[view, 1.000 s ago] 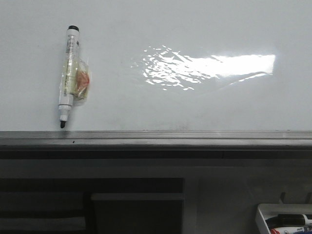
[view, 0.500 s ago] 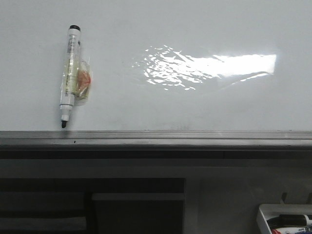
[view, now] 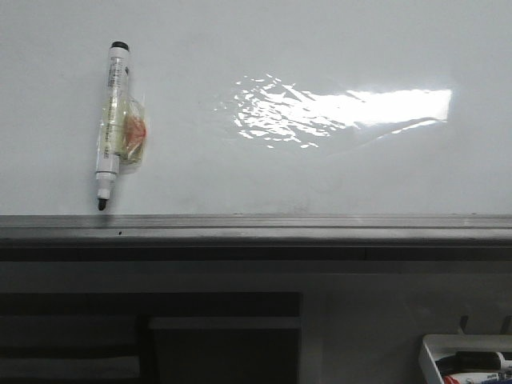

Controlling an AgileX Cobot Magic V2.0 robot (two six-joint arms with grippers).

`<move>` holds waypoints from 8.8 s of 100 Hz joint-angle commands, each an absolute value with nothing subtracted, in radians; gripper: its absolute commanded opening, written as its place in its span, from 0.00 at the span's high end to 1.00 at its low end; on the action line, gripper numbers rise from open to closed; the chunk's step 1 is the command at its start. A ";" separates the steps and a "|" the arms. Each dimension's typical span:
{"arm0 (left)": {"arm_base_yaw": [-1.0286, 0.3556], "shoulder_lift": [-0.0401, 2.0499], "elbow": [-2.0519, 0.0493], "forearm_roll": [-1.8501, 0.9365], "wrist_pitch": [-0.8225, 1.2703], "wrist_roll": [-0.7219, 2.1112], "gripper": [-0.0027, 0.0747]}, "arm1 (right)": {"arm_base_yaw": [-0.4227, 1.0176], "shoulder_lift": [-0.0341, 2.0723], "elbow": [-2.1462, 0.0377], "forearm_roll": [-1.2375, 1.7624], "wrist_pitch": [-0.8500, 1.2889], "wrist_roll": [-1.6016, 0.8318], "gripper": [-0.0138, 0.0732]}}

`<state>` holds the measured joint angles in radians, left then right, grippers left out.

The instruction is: Write number 4 on whiteboard

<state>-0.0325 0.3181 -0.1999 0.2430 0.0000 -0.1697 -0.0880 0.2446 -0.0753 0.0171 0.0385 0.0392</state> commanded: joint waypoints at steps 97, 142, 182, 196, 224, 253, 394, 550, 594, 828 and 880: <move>-0.601 1.112 -0.250 0.218 -0.701 -0.493 0.46 | -0.094 0.260 -0.115 0.035 -0.030 0.029 0.91; -0.601 1.301 -0.279 0.198 -0.780 -0.518 0.47 | -0.094 0.260 -0.115 0.035 -0.030 0.029 0.91; -0.601 1.366 -0.319 0.200 -0.726 -0.518 0.94 | -0.094 0.260 -0.115 0.056 0.000 0.029 0.91; -0.601 1.366 -0.319 0.203 -0.724 -0.518 0.99 | -0.067 0.260 -0.150 0.090 0.071 0.029 0.91; -0.601 1.366 -0.319 0.345 -0.747 -0.514 0.99 | 0.178 0.274 -0.270 0.090 0.289 0.029 0.91; -0.601 1.347 -0.319 0.474 -0.751 -0.475 0.99 | 0.481 0.480 -0.445 0.090 0.378 0.016 0.91; -0.601 1.189 -0.319 0.681 -0.696 -0.240 0.99 | 0.879 1.307 -1.131 0.063 0.483 -0.168 0.61; -0.467 0.581 -0.319 0.431 -0.337 -0.337 0.43 | 0.664 1.367 -1.310 0.076 0.463 -0.146 0.91; -0.467 0.581 -0.319 0.434 -0.337 -0.337 0.43 | 0.642 1.308 -1.179 0.115 0.479 -0.146 0.91; -0.689 1.246 -0.420 0.613 -0.639 -0.327 0.99 | 0.809 1.247 -1.153 0.228 0.564 -0.191 0.91; -0.689 1.236 -0.420 0.404 -0.575 -0.455 0.99 | 0.740 1.234 -1.153 0.205 0.531 -0.191 0.30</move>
